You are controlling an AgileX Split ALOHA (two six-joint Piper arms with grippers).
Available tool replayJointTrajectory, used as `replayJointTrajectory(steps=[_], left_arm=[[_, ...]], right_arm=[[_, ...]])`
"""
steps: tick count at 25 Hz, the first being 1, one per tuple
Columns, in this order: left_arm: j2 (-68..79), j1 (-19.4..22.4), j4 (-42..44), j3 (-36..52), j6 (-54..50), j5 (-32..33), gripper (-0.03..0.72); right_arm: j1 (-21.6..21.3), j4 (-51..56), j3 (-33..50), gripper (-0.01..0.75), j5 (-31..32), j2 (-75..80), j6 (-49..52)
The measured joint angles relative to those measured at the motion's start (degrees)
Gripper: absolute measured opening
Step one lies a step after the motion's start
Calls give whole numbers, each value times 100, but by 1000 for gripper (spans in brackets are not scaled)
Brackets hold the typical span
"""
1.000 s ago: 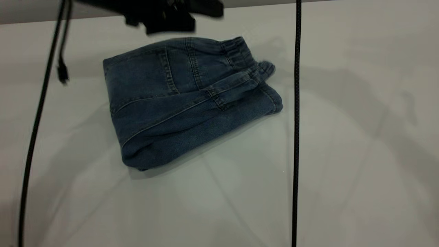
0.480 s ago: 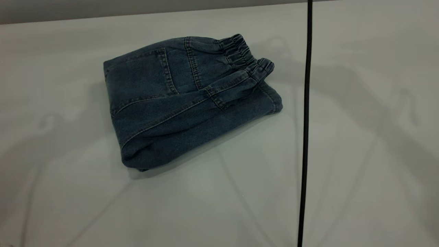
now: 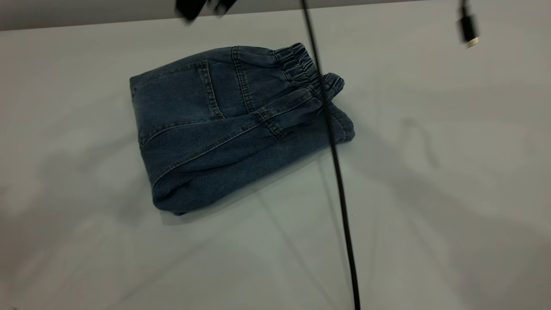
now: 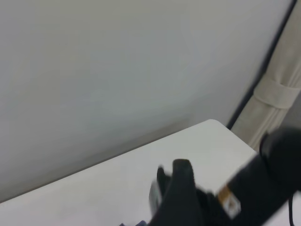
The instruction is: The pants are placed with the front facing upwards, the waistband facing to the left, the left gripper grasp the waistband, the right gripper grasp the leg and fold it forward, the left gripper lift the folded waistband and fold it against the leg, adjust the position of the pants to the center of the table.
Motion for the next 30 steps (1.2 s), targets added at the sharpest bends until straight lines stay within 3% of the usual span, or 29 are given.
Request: replayJointTrajectory(steps=[6, 15, 30], left_arm=[[19, -5, -10, 5, 5, 87, 564], [19, -5, -10, 5, 10, 283, 564], [19, -5, -137, 5, 10, 373, 554]], right_arm=[[602, -1578, 0, 355, -438, 456, 1140], [650, -3217, 0, 355, -209, 1122, 2544], [650, -2833, 0, 354, 568, 1158, 3176]])
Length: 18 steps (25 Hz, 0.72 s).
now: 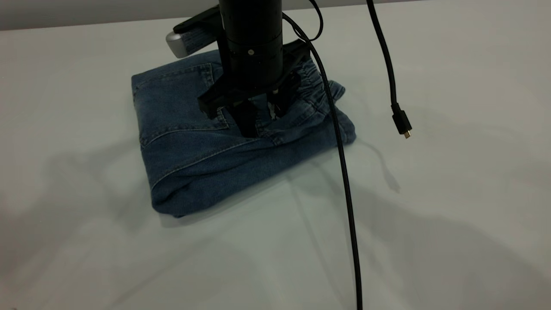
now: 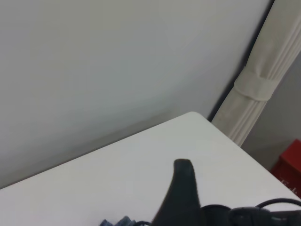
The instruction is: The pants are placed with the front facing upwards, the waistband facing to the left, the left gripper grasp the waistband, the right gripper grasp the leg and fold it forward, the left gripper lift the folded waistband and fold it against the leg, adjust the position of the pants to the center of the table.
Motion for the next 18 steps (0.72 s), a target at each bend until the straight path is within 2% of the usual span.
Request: replayJointTrajectory(steps=[9, 18], left_arm=[[0, 0, -67, 0, 5, 66, 527], [0, 0, -203, 0, 24, 90, 527]], right_arm=[[0, 16, -5, 354, 470, 201, 1309], [-1, 307, -5, 353, 512, 226, 2970]])
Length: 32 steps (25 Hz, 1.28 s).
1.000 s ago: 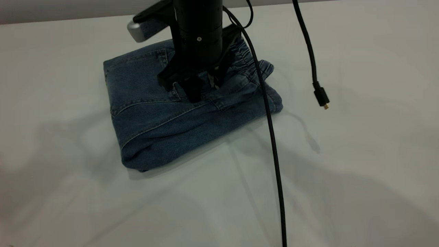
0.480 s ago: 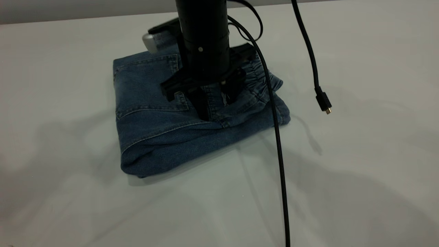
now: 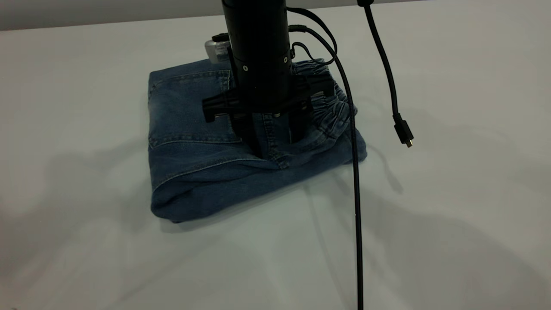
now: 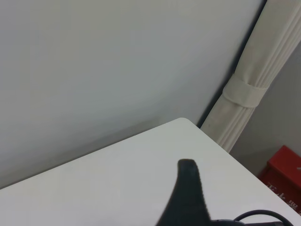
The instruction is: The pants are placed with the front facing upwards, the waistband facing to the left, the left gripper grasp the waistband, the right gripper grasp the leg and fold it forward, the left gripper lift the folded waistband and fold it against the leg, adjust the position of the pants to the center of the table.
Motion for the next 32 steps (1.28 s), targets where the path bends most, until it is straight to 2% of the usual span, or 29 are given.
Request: replayJointTrajectory(steps=[7, 10, 13, 18, 20, 24, 32], left_arm=[[0, 0, 13, 0, 6, 7, 527], [0, 0, 13, 0, 6, 18, 527], [0, 0, 13, 0, 24, 18, 527], [0, 0, 13, 0, 52, 18, 527], [0, 0, 13, 0, 94, 18, 527], [-6, 0, 4, 0, 94, 25, 527], [-489, 0, 82, 0, 83, 174, 527]], right_arm=[[0, 1062, 5, 353, -375, 12, 355], [0, 1193, 5, 353, -403, 12, 462], [0, 957, 5, 353, -258, -45, 526], [5, -84, 5, 353, 416, -365, 759], [0, -452, 5, 353, 504, -551, 716], [0, -922, 0, 353, 479, -1089, 334], [5, -861, 0, 353, 489, -2519, -1132]])
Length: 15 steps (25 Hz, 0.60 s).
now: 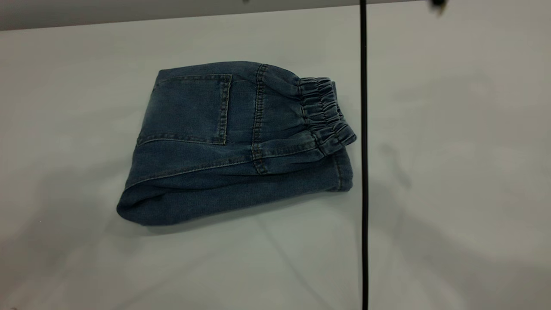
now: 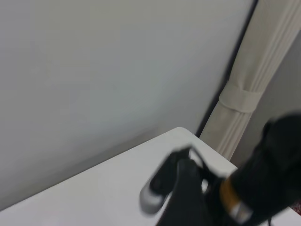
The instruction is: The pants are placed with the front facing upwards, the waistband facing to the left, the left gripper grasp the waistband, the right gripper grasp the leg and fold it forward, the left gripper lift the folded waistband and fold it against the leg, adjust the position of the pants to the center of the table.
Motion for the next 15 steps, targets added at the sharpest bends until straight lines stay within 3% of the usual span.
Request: replayJointTrajectory(steps=[8, 15], left_arm=[[-1098, 0, 1125, -5, -1148, 646, 527], [-2419, 0, 2735, -5, -2825, 1101, 527]], right_arm=[[0, 1296, 450, 353, 13, -1730, -1647], [0, 1403, 1421, 353, -3, -3287, -1820]])
